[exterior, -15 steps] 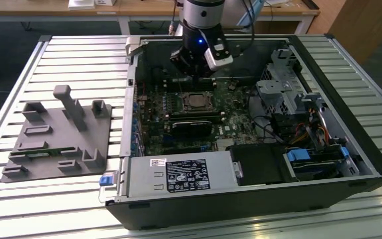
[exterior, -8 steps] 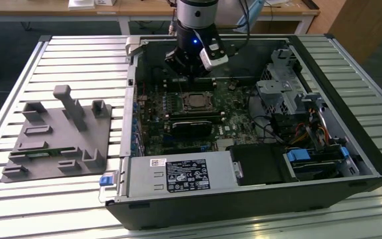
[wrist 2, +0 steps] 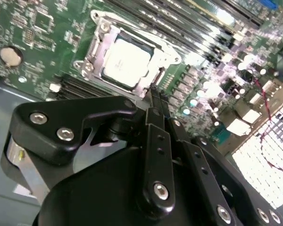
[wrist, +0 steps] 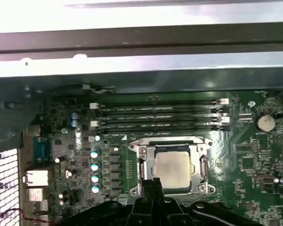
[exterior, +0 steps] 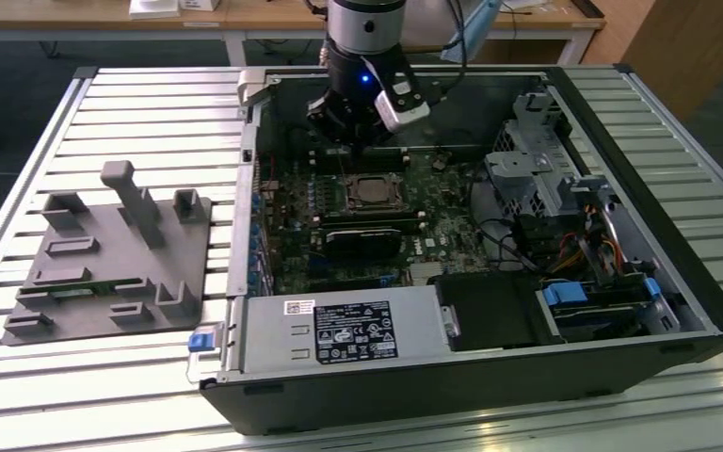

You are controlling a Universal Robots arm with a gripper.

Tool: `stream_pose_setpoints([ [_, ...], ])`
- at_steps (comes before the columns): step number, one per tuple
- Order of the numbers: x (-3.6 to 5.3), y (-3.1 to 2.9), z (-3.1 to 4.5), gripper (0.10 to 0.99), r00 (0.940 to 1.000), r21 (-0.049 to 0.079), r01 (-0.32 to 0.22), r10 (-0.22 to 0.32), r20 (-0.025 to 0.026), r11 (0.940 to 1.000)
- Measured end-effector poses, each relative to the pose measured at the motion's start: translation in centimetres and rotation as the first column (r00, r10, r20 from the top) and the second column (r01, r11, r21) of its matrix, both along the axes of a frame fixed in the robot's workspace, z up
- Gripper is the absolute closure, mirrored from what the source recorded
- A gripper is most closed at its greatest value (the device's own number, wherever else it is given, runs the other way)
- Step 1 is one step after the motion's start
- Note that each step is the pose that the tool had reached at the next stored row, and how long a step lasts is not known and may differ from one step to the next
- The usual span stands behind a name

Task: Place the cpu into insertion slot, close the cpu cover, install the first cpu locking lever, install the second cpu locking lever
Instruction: 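Install the first cpu locking lever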

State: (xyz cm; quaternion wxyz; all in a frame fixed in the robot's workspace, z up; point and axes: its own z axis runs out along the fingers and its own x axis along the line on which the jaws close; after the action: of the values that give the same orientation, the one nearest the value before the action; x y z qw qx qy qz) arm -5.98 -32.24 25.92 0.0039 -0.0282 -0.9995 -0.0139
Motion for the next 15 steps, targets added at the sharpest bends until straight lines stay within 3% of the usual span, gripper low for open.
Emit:
stream_pose_setpoints([
  [4, -0.84, 0.0, 0.0, 0.98, 1.0, 0.0, -0.003, 0.003, 0.0054, 1.0],
  [10, -2.0, 0.0, -0.04, 0.98, 0.9998, 0.0, -0.006, 0.006, 0.0205, 1.0],
  [15, -2.73, 0.28, -0.09, 0.98, 0.9997, 0.0, -0.006, 0.006, 0.0224, 1.0],
])
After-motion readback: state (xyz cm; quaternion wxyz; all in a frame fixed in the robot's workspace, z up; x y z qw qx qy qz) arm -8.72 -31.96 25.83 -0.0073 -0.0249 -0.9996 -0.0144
